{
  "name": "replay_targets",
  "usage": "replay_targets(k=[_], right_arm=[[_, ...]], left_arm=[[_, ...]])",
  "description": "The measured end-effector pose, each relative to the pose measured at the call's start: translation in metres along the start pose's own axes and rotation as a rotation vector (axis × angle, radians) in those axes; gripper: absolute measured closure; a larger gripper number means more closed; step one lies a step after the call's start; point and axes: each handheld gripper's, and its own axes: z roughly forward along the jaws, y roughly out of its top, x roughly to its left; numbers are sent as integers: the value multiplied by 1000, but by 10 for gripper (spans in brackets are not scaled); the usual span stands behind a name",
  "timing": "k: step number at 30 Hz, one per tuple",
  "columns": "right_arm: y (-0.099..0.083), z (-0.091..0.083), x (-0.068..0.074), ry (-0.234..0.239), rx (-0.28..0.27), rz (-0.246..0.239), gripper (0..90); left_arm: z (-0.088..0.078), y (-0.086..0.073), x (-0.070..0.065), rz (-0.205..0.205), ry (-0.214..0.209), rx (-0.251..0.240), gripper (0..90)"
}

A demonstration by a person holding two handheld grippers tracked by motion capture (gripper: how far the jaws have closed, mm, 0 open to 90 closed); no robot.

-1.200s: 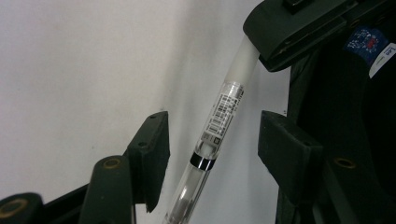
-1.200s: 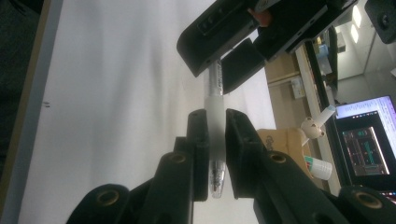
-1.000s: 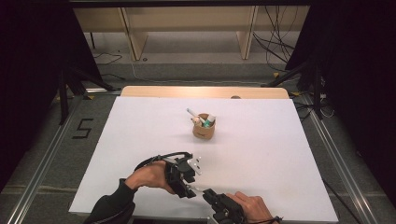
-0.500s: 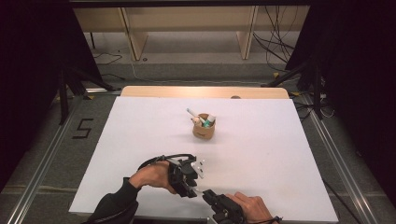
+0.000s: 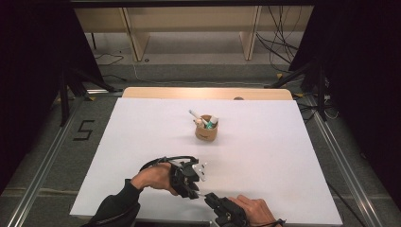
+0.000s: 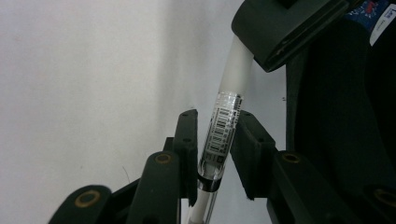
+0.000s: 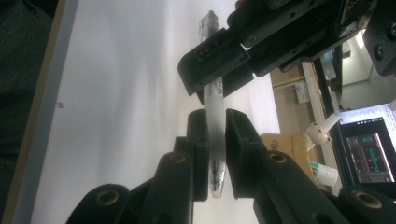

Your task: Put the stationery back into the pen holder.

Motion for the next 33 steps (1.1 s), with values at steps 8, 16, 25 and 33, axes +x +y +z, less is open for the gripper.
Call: replay_targets(k=[8, 16, 25, 33], right_arm=[[-1, 1, 1, 10, 2, -1, 810], [-3, 0, -2, 17, 14, 19, 669], [-8, -6, -16, 1, 2, 151, 530], [-18, -5, -26, -4, -4, 340, 447]], left_arm=[[1, -1, -3, 36, -23, 7, 765], [-1, -3, -1, 20, -23, -21, 784], [-11, -10, 8, -59, 35, -95, 783], [-22, -16, 19, -159, 135, -214, 782]])
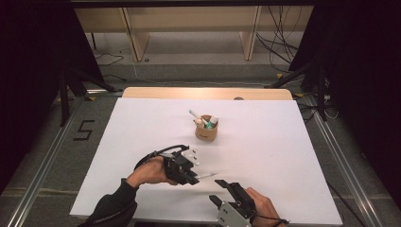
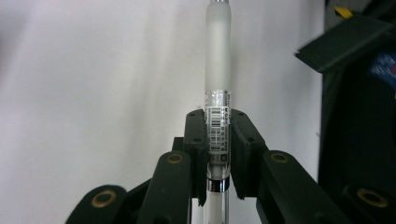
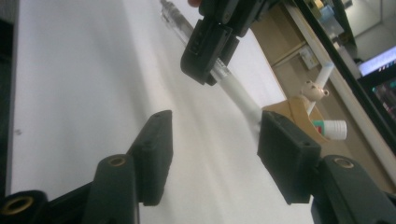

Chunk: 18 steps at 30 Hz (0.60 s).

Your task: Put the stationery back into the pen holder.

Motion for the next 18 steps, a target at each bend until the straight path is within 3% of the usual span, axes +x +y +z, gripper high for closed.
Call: replay_targets(k=[3, 8, 14, 18], right_arm=[[-3, -1, -6, 4, -10, 70, 433], [-5, -1, -10, -11, -17, 141, 412], [-10, -2, -17, -21, -25, 246, 385], [-12, -4, -19, -25, -27, 271, 384]], left_arm=[[-3, 0, 4, -26, 33, -41, 782], [-8, 1, 14, -79, 115, -180, 782], [-14, 3, 30, -215, 203, -363, 781], [-16, 6, 41, -286, 260, -461, 782]])
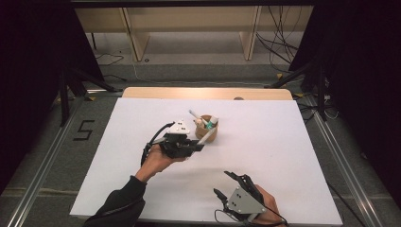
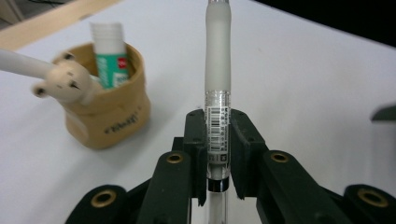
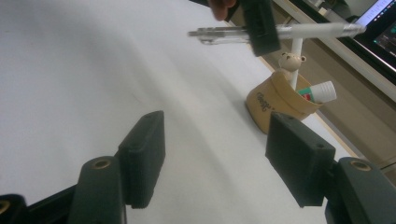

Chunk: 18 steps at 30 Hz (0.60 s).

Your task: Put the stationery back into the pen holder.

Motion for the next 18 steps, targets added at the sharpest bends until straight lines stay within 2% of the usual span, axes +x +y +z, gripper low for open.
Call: replay_targets(k=[5, 7, 12, 15, 18], right_arm=[[-1, -1, 1, 1, 6, 3, 384], [-1, -2, 1, 0, 4, 4, 384], [-1, -3, 1, 0, 3, 8, 384], [-2, -2, 1, 2, 5, 3, 385], [-2, -2, 2, 4, 10, 3, 386]], left_arm=[[5, 6, 12, -96, 80, -123, 781], [8, 8, 17, -131, 89, -152, 781], [17, 15, 25, -159, 127, -185, 781], [24, 19, 26, -158, 133, -192, 782], [31, 24, 28, -176, 127, -202, 782]])
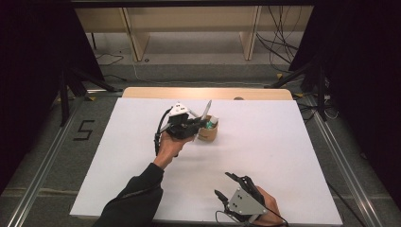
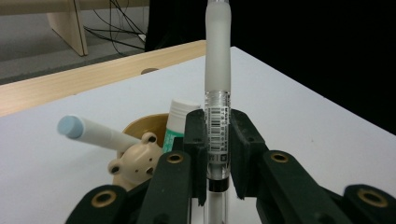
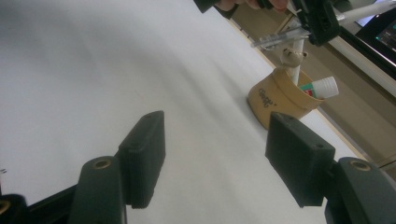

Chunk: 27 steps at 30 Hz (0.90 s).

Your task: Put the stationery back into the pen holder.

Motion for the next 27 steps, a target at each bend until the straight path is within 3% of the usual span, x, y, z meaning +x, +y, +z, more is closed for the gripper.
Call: replay_targets(k=[11, 17, 27], right_arm=[[-1, -1, -2, -2, -5, 6, 385], [-1, -1, -2, -6, -3, 6, 384], [-3, 0, -3, -5, -4, 5, 385]], left_arm=[[15, 18, 3, -42, 14, -64, 782], [27, 17, 8, -52, 48, -81, 782], [44, 16, 11, -53, 69, -94, 782]])
